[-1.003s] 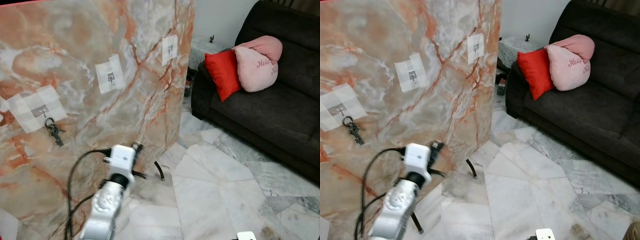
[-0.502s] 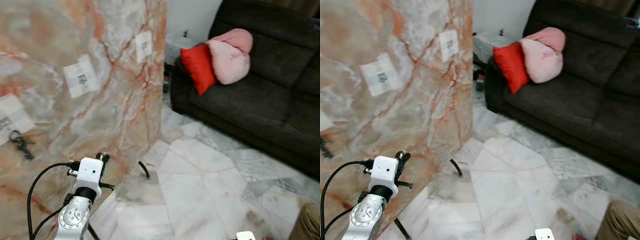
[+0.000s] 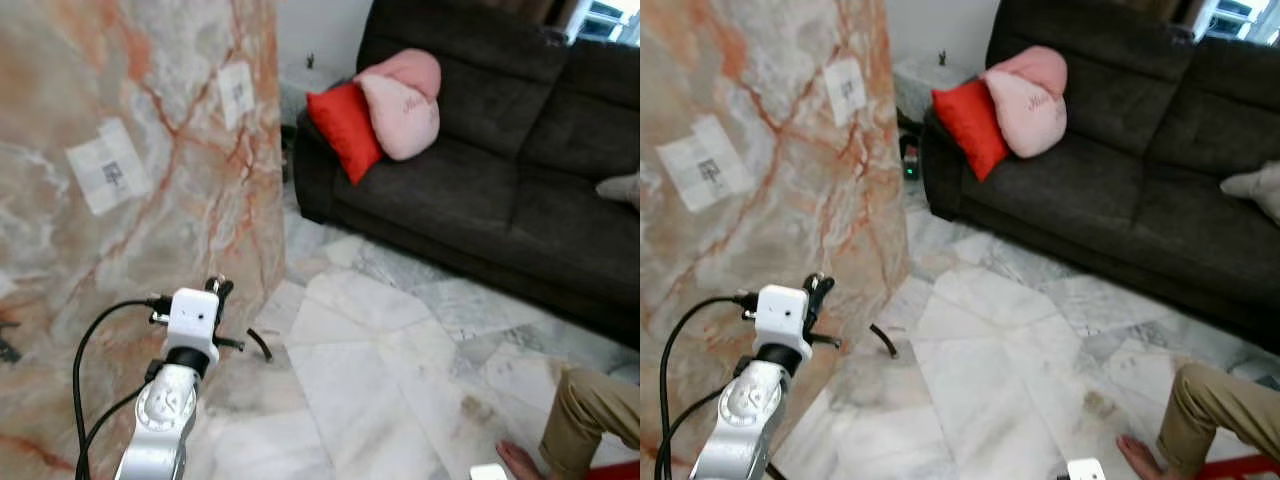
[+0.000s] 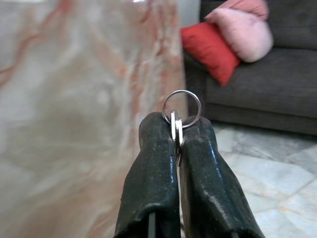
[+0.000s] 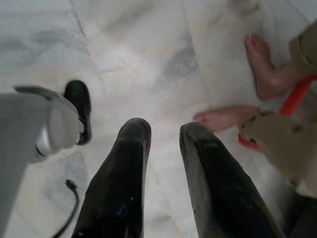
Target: Hang keys on a hook
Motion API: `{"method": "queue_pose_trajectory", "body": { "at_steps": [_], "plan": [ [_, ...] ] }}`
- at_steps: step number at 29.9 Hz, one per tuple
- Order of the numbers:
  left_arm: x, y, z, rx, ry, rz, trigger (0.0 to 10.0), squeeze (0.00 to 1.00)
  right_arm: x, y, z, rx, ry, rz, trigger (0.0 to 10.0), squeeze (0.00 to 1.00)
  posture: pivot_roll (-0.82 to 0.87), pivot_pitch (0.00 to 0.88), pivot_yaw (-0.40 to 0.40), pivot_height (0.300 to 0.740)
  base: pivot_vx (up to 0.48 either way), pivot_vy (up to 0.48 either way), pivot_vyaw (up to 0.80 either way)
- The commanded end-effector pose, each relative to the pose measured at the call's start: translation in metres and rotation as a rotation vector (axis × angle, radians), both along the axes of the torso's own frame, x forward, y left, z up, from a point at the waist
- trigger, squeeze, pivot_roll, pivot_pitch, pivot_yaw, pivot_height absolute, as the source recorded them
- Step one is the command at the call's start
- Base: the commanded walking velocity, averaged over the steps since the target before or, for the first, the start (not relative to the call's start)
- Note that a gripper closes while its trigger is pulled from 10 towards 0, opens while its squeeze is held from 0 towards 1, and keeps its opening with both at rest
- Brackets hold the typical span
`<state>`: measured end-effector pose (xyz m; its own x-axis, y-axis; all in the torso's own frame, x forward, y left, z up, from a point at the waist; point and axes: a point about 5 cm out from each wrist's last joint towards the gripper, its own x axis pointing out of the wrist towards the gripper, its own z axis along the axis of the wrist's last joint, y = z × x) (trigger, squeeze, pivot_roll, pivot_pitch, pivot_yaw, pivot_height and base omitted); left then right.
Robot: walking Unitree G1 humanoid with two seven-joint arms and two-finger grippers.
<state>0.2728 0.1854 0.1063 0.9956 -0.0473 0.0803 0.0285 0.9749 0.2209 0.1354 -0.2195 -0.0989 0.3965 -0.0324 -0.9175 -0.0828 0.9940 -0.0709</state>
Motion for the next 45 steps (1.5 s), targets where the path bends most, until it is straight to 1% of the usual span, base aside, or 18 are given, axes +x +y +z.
{"method": "queue_pose_trajectory", "body": {
  "at_steps": [1,3,4,8,9,10,12,14,15,16,19,22,26,27,30,31,39,45],
  "plan": [
    [0.004,-0.005,0.003,0.012,0.002,0.000,10.0,0.00,0.000,-0.004,0.001,-0.006,-0.011,-0.012,10.0,0.00,0.05,0.000,-0.112,0.740,0.000,0.000,0.00],
    [0.008,-0.009,0.007,0.005,-0.010,-0.004,10.0,0.00,0.001,-0.004,0.001,-0.004,-0.011,-0.012,10.0,0.00,0.05,0.000,-0.118,0.740,0.000,0.000,0.00],
    [0.010,-0.012,0.009,0.026,-0.009,0.002,10.0,0.00,0.001,-0.005,0.001,-0.004,-0.012,-0.011,10.0,0.00,0.05,0.000,-0.120,0.740,0.000,0.000,0.00],
    [0.014,-0.014,0.011,0.033,-0.010,0.004,10.0,0.00,0.001,-0.005,0.002,-0.004,-0.013,-0.011,10.0,0.00,0.05,0.000,-0.120,0.740,0.000,0.000,0.00],
    [0.017,-0.015,0.012,0.045,-0.009,0.022,10.0,0.00,0.002,-0.005,0.002,-0.006,-0.013,-0.010,10.0,0.00,0.05,0.000,-0.124,0.740,0.000,0.000,0.00],
    [0.020,-0.010,0.010,0.073,0.001,0.047,10.0,0.00,0.002,-0.005,0.002,-0.008,-0.014,-0.009,10.0,0.00,0.05,0.000,-0.126,0.740,0.000,0.000,0.00],
    [0.020,-0.004,0.007,0.086,0.015,0.066,10.0,0.00,0.002,-0.005,0.002,-0.008,-0.015,-0.009,10.0,0.00,0.05,0.000,-0.126,0.740,0.000,0.000,0.00],
    [0.019,0.003,0.004,0.098,0.022,0.079,10.0,0.00,0.003,-0.005,0.002,-0.009,-0.016,-0.009,10.0,0.00,0.05,0.000,-0.128,0.740,0.000,0.000,0.00],
    [0.017,0.011,0.003,0.112,0.025,0.094,10.0,0.00,0.003,-0.005,0.002,-0.010,-0.017,-0.009,10.0,0.00,0.05,0.000,-0.129,0.740,0.000,0.000,0.00],
    [0.017,0.011,0.003,0.112,0.025,0.094,10.0,0.00,0.003,-0.005,0.002,-0.010,-0.017,-0.009,10.0,0.00,0.05,0.000,-0.129,0.740,0.000,0.000,0.00],
    [0.012,0.029,0.001,0.120,0.036,0.151,10.0,0.00,0.004,-0.005,0.003,-0.012,-0.021,-0.007,10.0,0.00,0.06,0.000,-0.134,0.740,0.000,0.000,0.00],
    [0.011,0.031,0.001,0.119,0.037,0.159,10.0,0.00,0.004,-0.006,0.003,-0.017,-0.025,0.003,10.0,0.00,0.06,0.000,-0.135,0.740,0.000,0.000,0.00],
    [0.011,0.026,0.001,0.116,0.035,0.153,10.0,0.00,0.006,-0.005,0.004,-0.021,-0.040,0.022,10.0,0.00,0.06,0.000,-0.135,0.740,0.000,0.000,0.00],
    [0.012,0.019,0.001,0.104,0.028,0.130,10.0,0.00,0.007,-0.005,0.004,-0.030,-0.042,0.036,10.0,0.00,0.06,0.000,-0.133,0.740,0.000,0.000,0.80],
    [0.013,0.011,0.003,0.086,0.016,0.103,10.0,0.00,0.006,-0.005,0.004,-0.025,-0.044,0.012,10.0,0.00,0.05,0.000,-0.130,0.740,0.000,0.000,0.80],
    [0.014,0.006,0.004,0.082,0.008,0.076,10.0,0.00,0.006,-0.005,0.003,-0.017,-0.045,-0.005,10.0,0.00,0.05,0.000,-0.130,0.740,0.000,0.000,0.00],
    [0.016,-0.016,0.008,0.059,-0.012,-0.007,10.0,0.00,0.005,-0.005,0.003,-0.013,-0.044,-0.014,10.0,0.00,0.06,0.000,-0.128,0.740,0.000,0.000,0.00],
    [0.014,-0.023,0.008,0.047,-0.013,-0.030,10.0,0.00,0.005,-0.005,0.003,-0.012,-0.044,-0.014,10.0,0.00,0.05,0.000,-0.129,0.740,0.186,0.000,0.00]
  ]
}}
